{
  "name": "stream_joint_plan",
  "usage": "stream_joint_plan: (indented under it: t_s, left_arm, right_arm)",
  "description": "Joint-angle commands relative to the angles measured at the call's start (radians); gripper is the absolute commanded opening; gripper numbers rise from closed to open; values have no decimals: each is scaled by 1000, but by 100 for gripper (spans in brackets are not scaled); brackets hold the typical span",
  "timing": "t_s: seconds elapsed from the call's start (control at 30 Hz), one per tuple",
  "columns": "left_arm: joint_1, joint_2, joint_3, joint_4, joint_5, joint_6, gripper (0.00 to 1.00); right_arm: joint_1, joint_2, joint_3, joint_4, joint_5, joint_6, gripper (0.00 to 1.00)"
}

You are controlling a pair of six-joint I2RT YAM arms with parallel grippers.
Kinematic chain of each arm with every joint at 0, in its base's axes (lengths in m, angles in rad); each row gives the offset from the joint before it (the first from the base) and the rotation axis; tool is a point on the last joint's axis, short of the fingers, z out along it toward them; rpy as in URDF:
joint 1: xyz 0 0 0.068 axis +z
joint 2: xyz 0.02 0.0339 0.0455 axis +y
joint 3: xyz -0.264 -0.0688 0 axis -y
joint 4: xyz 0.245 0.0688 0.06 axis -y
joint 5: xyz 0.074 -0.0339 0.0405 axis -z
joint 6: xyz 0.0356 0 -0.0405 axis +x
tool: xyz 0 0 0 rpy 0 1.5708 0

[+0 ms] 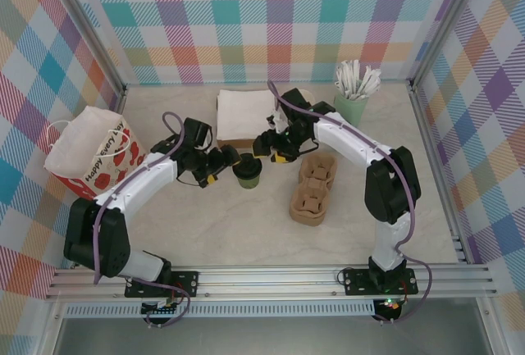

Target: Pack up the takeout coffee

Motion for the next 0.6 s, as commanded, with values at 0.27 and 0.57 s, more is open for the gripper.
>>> stream_joint_plan:
  t_s: [0.27,0.57]
  left_arm:
    - [13,62,56,31,19,24,85]
    - [11,88,44,29,9,30,83]
  right_arm:
    - [37,30,8,-28,-18,12,63]
    - [50,62,23,-59,17,3,59]
